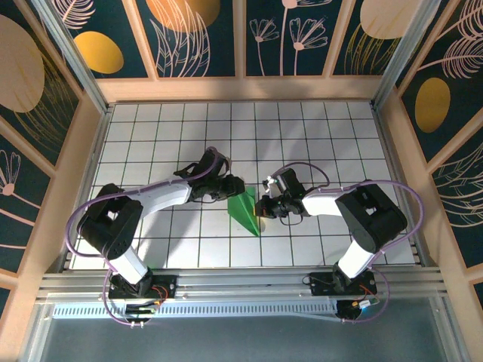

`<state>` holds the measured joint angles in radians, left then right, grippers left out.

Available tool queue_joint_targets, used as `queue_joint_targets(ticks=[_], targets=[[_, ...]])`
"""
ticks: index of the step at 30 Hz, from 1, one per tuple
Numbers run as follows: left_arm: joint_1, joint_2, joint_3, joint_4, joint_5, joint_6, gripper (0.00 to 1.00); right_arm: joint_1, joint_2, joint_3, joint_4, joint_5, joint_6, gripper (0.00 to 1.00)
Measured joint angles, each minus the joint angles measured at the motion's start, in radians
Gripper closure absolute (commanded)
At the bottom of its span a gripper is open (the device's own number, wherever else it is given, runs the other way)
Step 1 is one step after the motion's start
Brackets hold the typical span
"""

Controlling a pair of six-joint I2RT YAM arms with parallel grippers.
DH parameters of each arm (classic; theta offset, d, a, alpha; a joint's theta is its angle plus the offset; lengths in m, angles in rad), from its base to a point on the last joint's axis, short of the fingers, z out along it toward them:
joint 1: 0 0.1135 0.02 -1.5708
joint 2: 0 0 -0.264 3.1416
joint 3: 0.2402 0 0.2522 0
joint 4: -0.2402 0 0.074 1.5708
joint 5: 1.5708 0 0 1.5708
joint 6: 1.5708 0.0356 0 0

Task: Fold a paper plane with a square sheet of paper (fold left side to right side)
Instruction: Fourth fold the wing at the center of the table.

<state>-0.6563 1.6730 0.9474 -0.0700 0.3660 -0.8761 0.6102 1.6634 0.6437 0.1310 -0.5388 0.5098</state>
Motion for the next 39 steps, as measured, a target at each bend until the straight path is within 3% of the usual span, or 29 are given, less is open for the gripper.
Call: queue_joint_targets(ticks=[8, 26, 33, 39], targets=[[-0.031, 0.111, -0.002, 0.068, 0.082, -0.016, 0.78, 0.004, 0.0, 0.002, -0.001, 0.003, 0.0, 1.0], [-0.034, 0.17, -0.003, 0.067, 0.048, -0.018, 0.78, 0.013, 0.0, 0.009, -0.01, 0.015, -0.003, 1.0], [-0.034, 0.173, -0.009, 0.069, 0.037, -0.018, 0.79, 0.014, -0.006, 0.023, -0.043, 0.016, -0.004, 0.86], [-0.034, 0.173, -0.022, 0.09, 0.038, -0.018, 0.79, 0.006, -0.104, 0.025, -0.136, 0.032, -0.003, 0.75]])
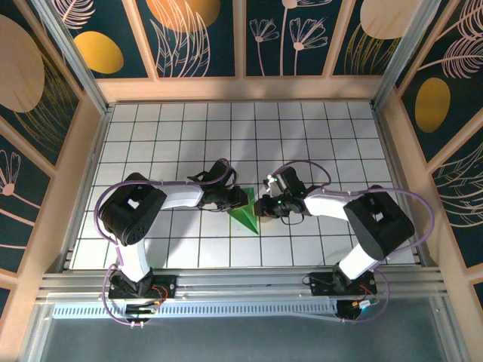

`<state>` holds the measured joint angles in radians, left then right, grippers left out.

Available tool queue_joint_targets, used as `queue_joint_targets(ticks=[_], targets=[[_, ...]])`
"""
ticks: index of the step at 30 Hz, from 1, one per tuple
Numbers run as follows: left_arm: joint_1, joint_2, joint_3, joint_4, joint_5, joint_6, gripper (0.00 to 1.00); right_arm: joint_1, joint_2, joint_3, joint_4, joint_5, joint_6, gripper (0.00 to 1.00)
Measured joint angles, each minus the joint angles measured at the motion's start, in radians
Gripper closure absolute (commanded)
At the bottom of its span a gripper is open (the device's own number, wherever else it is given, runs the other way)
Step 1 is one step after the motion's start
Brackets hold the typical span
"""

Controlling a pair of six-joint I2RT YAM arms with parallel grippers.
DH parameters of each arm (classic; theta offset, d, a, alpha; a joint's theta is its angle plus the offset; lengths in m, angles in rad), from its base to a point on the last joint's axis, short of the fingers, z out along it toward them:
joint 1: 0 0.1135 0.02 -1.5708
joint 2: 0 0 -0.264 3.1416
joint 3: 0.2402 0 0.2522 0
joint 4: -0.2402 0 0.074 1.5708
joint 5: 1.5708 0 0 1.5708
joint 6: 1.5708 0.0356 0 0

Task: Fold a paper plane with a square sheet of paper (fold left side to right side)
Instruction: Fourth fold the wing at the center of the table.

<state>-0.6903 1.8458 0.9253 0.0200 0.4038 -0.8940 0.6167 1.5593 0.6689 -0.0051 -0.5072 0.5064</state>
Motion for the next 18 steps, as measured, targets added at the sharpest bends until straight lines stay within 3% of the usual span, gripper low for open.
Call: queue_joint_targets(ticks=[4, 9, 18], targets=[[0.0, 0.0, -0.003, 0.006, 0.001, 0.0, 0.79, -0.032, -0.101, 0.001, -0.049, 0.004, 0.0, 0.75], [0.0, 0.0, -0.003, 0.006, 0.004, 0.0, 0.79, -0.048, -0.186, -0.038, -0.008, -0.069, 0.035, 0.92], [0.0, 0.0, -0.003, 0.006, 0.004, 0.0, 0.79, -0.01, -0.12, -0.137, 0.143, -0.208, 0.144, 0.99]])
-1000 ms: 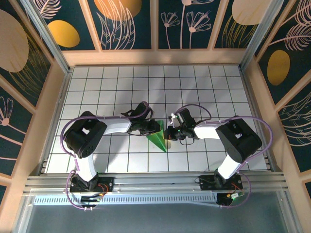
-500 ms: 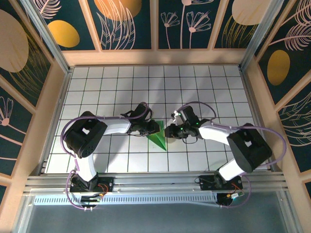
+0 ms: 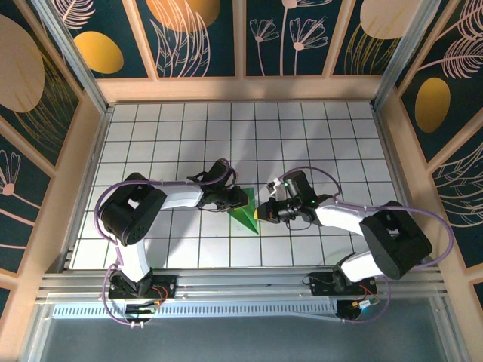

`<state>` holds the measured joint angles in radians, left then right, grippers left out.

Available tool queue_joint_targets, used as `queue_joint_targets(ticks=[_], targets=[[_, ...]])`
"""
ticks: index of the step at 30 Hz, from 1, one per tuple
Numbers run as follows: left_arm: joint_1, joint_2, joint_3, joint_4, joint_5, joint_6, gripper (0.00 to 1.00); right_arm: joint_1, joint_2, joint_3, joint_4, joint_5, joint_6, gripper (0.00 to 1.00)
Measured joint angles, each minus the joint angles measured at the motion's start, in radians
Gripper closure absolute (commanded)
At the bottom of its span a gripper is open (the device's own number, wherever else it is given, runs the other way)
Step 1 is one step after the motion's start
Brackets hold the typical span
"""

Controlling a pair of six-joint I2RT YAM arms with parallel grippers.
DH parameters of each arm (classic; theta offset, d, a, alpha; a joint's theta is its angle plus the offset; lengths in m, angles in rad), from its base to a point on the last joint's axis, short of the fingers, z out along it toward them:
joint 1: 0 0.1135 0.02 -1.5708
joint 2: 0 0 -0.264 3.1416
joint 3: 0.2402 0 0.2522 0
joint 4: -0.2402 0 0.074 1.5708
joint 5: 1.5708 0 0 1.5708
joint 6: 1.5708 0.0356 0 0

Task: Fold a paper plane with a square sheet of paper (fold left side to right side)
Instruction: Fourth fold the wing at the center of the table.

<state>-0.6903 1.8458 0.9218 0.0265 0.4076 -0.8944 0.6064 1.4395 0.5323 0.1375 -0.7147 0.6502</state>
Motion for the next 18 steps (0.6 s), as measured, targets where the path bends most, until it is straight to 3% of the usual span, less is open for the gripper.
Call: queue_joint_targets(ticks=[18], targets=[[0.0, 0.0, -0.001, 0.001, 0.0, -0.001, 0.79, 0.068, 0.101, -0.052, 0.154, -0.039, 0.076, 0.99]])
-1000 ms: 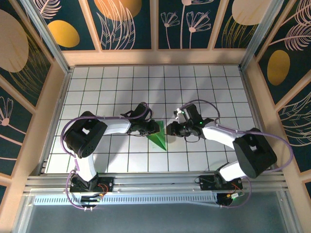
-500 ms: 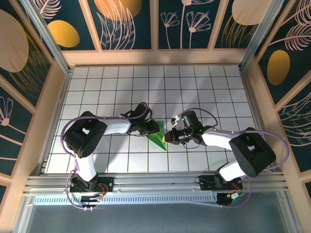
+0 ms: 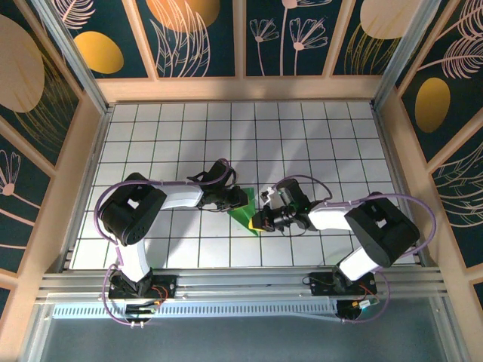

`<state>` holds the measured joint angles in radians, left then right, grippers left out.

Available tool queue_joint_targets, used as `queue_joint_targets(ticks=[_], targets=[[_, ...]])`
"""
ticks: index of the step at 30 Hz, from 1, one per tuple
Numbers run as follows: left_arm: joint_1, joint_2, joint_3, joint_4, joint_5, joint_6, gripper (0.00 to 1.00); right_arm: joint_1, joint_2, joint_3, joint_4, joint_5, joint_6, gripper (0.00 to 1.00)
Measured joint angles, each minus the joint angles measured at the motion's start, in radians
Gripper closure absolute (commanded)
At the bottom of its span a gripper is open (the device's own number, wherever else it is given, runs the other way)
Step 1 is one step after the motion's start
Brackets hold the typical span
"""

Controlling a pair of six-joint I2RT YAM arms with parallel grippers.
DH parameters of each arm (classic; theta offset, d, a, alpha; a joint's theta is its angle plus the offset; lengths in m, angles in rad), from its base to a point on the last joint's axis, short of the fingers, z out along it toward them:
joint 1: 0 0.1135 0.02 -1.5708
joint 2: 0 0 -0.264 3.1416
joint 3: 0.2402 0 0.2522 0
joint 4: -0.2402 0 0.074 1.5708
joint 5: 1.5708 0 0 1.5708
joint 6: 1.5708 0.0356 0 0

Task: Fold a paper plane with a square sheet of paper (fold left side to right side)
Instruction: Fourth fold the wing at the center of the table.

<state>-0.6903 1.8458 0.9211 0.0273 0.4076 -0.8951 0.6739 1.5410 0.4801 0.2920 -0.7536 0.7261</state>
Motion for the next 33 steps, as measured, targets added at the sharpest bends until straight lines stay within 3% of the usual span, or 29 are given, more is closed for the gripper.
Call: queue_joint_targets(ticks=[18, 28, 33], targets=[[0.0, -0.011, -0.035, 0.056, 0.0, -0.019, 0.8, 0.036, 0.027, -0.014, 0.067, 0.013, 0.039, 1.0], [0.0, -0.011, -0.037, 0.059, 0.0, -0.019, 0.79, -0.011, -0.089, -0.017, 0.039, 0.051, 0.011, 1.0], [0.0, -0.011, -0.037, 0.059, 0.0, -0.019, 0.8, -0.012, -0.119, -0.029, -0.012, 0.082, -0.006, 0.89]])
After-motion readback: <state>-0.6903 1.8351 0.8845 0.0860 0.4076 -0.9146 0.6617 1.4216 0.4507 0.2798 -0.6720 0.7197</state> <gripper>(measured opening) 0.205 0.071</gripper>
